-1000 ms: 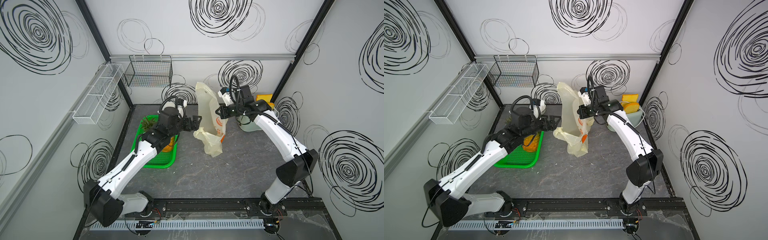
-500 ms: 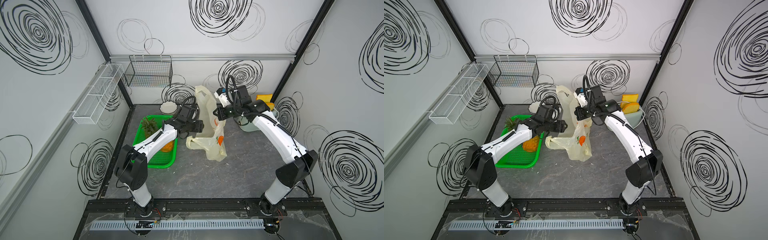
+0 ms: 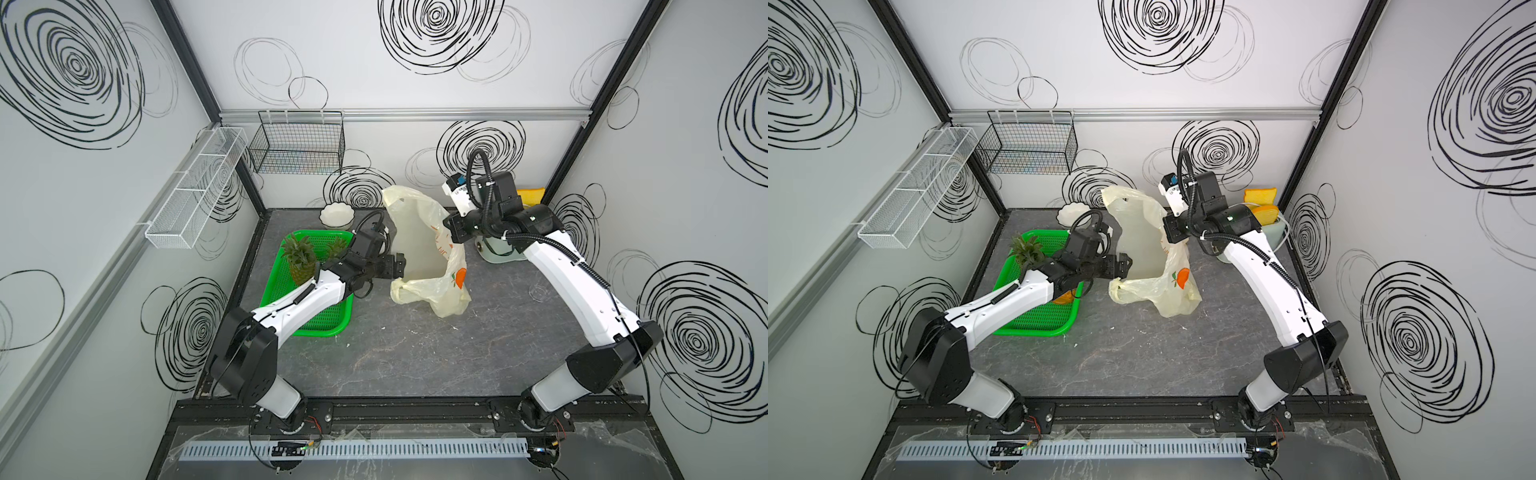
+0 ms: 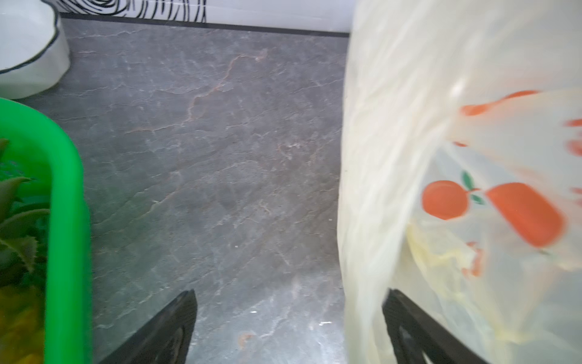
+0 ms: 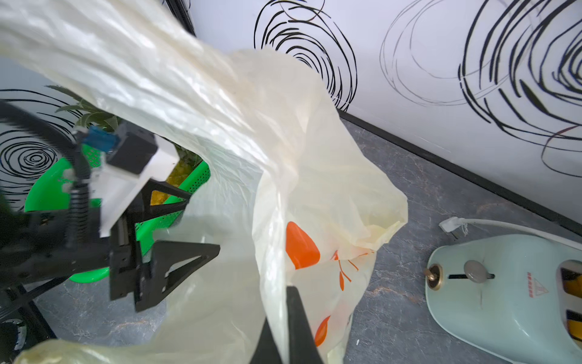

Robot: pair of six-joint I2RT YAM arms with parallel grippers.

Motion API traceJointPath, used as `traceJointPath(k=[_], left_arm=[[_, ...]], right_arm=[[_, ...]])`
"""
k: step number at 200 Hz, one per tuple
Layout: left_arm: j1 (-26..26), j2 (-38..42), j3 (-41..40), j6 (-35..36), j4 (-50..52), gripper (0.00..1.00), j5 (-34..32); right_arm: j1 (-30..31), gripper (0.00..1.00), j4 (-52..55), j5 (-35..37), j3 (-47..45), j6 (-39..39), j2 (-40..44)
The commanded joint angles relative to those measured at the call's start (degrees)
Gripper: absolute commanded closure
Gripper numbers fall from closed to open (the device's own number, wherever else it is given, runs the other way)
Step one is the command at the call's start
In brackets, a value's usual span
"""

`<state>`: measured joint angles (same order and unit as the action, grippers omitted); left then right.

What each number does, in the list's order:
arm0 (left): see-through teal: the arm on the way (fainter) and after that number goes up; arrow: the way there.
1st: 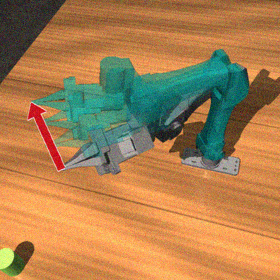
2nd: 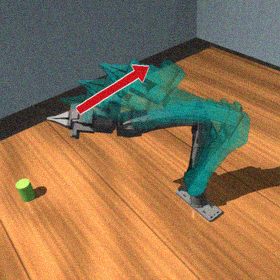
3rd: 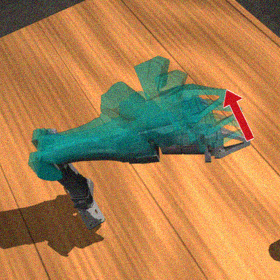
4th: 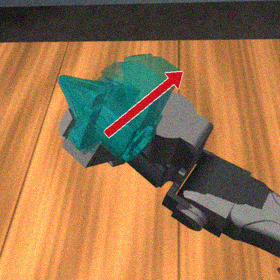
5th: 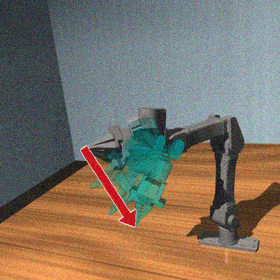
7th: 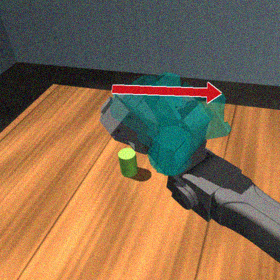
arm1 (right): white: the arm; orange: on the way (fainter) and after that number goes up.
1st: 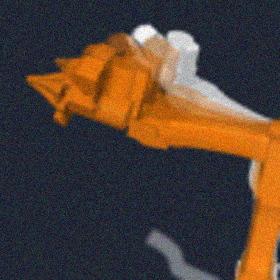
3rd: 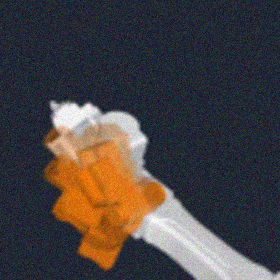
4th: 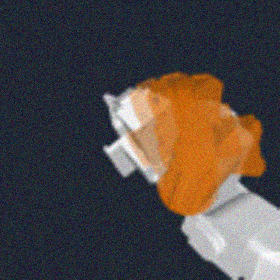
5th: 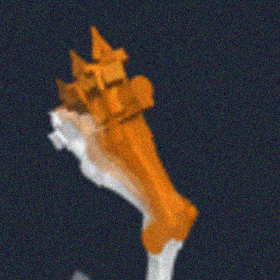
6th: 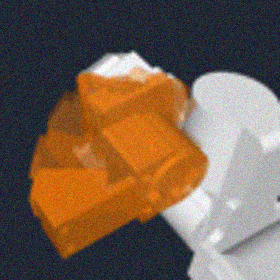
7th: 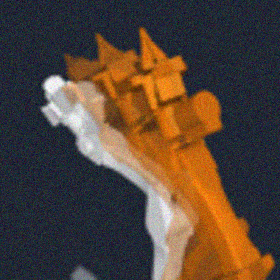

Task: Place the pineapple into a plastic bag & tie a knot
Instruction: Open the plastic bag at the center of the board, then pick up the pineapple from the basket.

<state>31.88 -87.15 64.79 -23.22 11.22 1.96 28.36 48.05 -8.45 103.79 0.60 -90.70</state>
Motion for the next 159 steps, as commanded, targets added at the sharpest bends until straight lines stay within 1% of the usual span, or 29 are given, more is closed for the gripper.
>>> traceJointPath(k=[1,13,32,50,63,75,92,103,116,128,138,146,159], left_arm=[[0.80,6.80,-2.94,2.19,-5.89,0.02,2.11],[0.31,11.24,-5.95,1.95,-5.55,0.03,1.99],[-0.27,19.33,-9.96,0.24,-3.07,0.02,-1.95],[-0.74,25.82,-10.55,-0.97,1.87,0.02,-8.37],[-2.03,28.75,-8.81,-4.36,7.81,0.02,-14.88],[-5.32,29.55,-6.16,-6.34,14.72,0.03,-19.59],[-13.16,28.91,-3.08,-7.34,22.55,0.03,-20.85],[-18.06,28.21,-2.17,-6.46,25.16,0.03,-21.46],[-20.40,28.05,-1.78,-4.57,25.08,0.03,-25.21],[-22.45,27.65,-2.13,-1.72,22.27,0.03,-24.59],[-25.26,26.29,-1.85,-1.47,20.77,0.03,-22.77],[-27.90,24.82,-1.14,-1.47,20.02,0.03,-20.06],[-31.82,21.56,0.45,2.65,19.20,0.03,-12.75]], right_arm=[[-0.37,1.00,0.03,-0.09,-0.81,-2.17,-2.18],[-0.89,1.00,-0.57,0.06,-0.89,-4.41,-2.94],[-1.88,1.00,-1.23,-0.78,-1.75,-6.70,-3.56],[-2.52,1.00,-2.12,-2.54,-3.01,-7.17,-3.53],[-2.58,1.00,-2.59,-3.06,-3.53,-7.19,-3.38],[-2.59,1.00,-2.86,-3.46,-3.73,-7.19,-3.23],[-2.62,1.00,-3.30,-3.96,-4.25,-7.17,-3.11],[-2.61,1.00,-3.40,-4.34,-4.60,-7.24,-3.16],[-2.62,1.00,-3.44,-5.31,-4.70,-7.43,-3.48],[-2.64,1.00,-3.32,-6.74,-4.23,-7.44,-3.99],[-2.67,1.00,-3.65,-8.00,-4.19,-7.45,-4.27],[-2.61,1.00,-3.69,-8.52,-4.00,-7.43,-4.60],[-2.62,1.00,-3.26,-9.31,-3.25,-7.45,-5.14]])
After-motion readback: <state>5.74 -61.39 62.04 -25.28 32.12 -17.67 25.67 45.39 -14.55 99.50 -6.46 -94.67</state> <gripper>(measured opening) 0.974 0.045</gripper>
